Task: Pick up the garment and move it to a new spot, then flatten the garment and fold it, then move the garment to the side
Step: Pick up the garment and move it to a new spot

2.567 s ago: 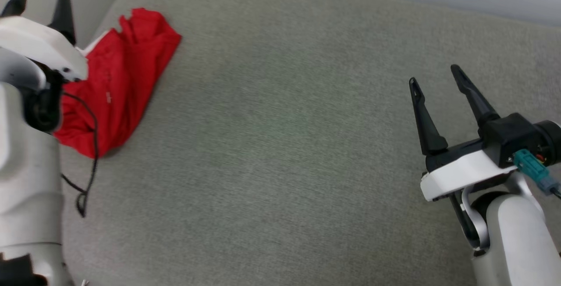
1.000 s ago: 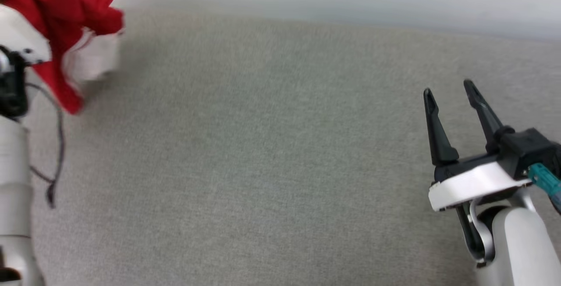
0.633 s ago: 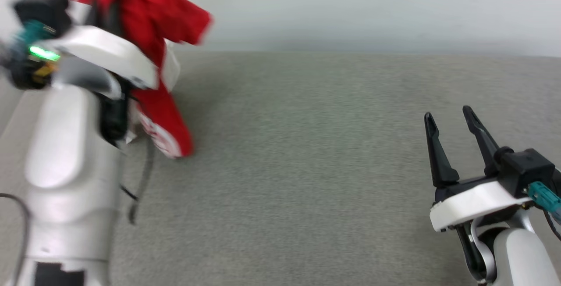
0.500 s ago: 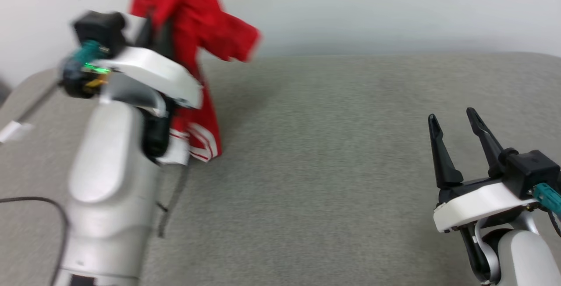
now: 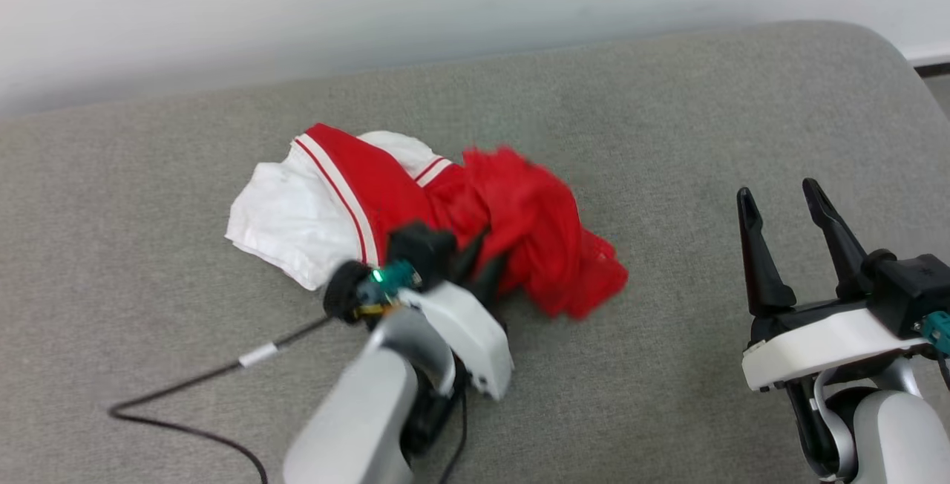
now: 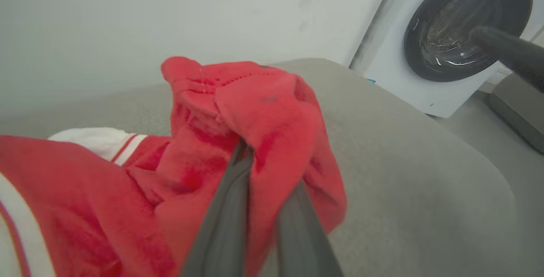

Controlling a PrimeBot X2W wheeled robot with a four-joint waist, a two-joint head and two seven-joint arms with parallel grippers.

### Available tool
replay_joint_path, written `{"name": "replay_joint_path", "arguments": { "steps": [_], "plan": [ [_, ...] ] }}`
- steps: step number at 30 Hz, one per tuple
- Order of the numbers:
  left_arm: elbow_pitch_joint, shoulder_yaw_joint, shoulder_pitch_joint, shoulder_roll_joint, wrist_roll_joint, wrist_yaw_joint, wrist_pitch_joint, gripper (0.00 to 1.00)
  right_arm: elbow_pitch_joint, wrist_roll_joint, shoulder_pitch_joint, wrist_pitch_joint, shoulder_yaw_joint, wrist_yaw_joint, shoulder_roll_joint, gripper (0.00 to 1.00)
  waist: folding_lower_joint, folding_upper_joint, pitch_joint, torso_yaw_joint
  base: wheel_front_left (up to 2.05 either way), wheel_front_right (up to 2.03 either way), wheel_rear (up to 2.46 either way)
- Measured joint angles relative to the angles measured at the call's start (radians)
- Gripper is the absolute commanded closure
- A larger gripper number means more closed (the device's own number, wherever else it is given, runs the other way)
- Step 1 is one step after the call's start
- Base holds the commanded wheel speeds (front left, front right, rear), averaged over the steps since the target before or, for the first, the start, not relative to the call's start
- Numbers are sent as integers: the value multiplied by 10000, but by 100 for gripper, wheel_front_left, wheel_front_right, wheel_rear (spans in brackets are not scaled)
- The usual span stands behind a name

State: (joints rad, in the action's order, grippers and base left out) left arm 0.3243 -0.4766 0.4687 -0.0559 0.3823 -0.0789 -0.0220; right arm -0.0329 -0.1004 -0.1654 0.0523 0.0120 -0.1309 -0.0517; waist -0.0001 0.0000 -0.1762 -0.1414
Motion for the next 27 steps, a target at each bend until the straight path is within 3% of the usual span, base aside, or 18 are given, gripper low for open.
{"name": "replay_joint_path", "arguments": {
  "steps": [6, 7, 8, 17, 22, 27],
  "plan": [
    [364, -1062, -1253, 4, -286, 40, 136, 100, 81, -117, -158, 134, -35, 0, 0, 0, 0, 0, -421, -97, 0, 0, 0],
    [405, -1158, -1374, 8, -280, 35, 151, 64, 104, -125, -162, 176, -33, 0, 0, 0, 1, 0, -450, -73, 0, 0, 0],
    [418, -1216, -1476, 4, -274, 23, 75, 3, 148, -132, -174, 192, -25, 0, 0, 0, 1, 0, -452, -40, 0, 0, 0],
    [-443, -1281, -1533, -12, -614, 270, -1172, 0, 380, -192, -54, 190, 65, 0, 0, 0, 0, 0, 134, 387, 0, 0, 0],
    [-1051, -591, -1510, -36, -303, 775, -1532, 0, 403, -140, 189, 86, 100, 0, 0, 0, 0, 0, 640, 710, 0, 0, 0],
    [-1179, 374, -1550, -422, 25, 1386, -1685, 0, 420, -173, 528, -15, 127, 0, 6, 0, 0, 0, 1096, 1036, 0, 0, 0]
  ]
}}
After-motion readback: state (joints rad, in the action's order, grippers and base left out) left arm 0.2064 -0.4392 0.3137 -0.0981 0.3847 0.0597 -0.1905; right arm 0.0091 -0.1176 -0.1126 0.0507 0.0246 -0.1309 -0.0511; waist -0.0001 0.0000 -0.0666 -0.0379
